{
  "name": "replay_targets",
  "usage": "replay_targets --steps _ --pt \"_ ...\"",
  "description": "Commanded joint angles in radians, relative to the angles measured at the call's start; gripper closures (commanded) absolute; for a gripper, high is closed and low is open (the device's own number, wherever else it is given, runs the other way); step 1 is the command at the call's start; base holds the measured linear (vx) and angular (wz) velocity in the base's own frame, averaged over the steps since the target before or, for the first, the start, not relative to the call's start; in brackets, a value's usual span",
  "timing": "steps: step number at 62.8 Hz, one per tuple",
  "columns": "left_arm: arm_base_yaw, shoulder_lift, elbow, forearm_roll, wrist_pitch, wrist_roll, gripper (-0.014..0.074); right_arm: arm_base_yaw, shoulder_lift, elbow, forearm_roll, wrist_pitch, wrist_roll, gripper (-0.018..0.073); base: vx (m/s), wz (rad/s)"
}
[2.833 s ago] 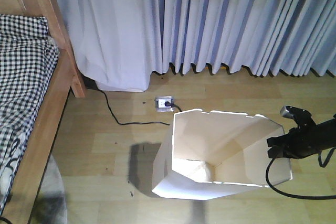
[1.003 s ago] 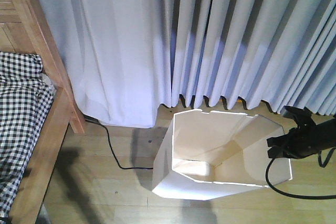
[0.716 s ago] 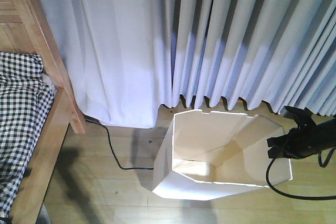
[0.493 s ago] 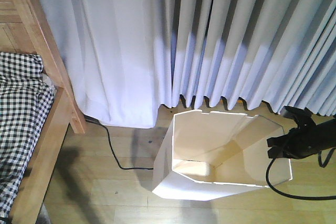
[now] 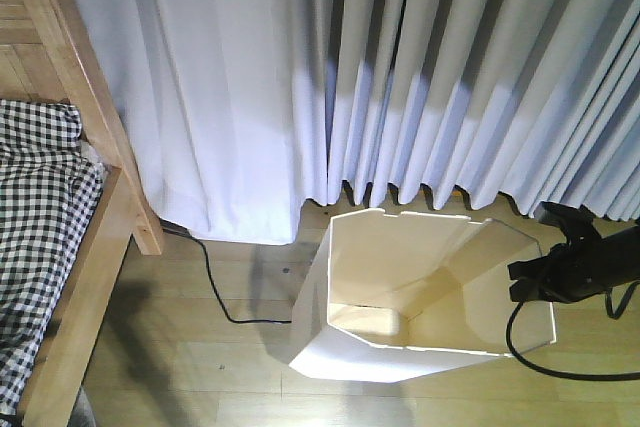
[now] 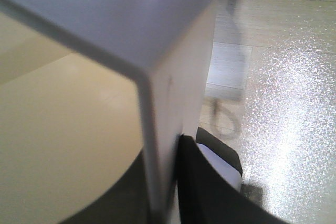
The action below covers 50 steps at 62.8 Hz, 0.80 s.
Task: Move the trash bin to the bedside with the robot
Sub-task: 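Lower the held bin onto the floor beside the bed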
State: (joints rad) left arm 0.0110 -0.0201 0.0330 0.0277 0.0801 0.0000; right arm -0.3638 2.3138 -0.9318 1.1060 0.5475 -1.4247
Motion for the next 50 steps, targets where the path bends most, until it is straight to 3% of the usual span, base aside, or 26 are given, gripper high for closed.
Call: replay_targets --steps 1,12,31,50 --pt "-0.006 -0.006 0.012 -0.009 -0.074 -0.014 0.0603 -0.004 -0.071 -0.021 0.072 0.165 -0.004 0.0563 0.0 0.0" --pt "-0.006 -0.006 0.012 -0.009 -0.074 -0.014 0.0603 0.026 -0.034 -0.078 0.046 0.098 0.016 0.0563 0.0 0.0" --pt "-0.006 -0.006 0.012 -0.009 -0.074 -0.014 0.0603 0.125 0.09 -0.24 -0.009 -0.039 0.147 0.0563 0.0 0.0" --pt "-0.006 -0.006 0.012 -0.009 -0.074 -0.014 0.0603 0.154 0.323 -0.465 -0.093 -0.038 0.325 0.0563 0.0 0.0"
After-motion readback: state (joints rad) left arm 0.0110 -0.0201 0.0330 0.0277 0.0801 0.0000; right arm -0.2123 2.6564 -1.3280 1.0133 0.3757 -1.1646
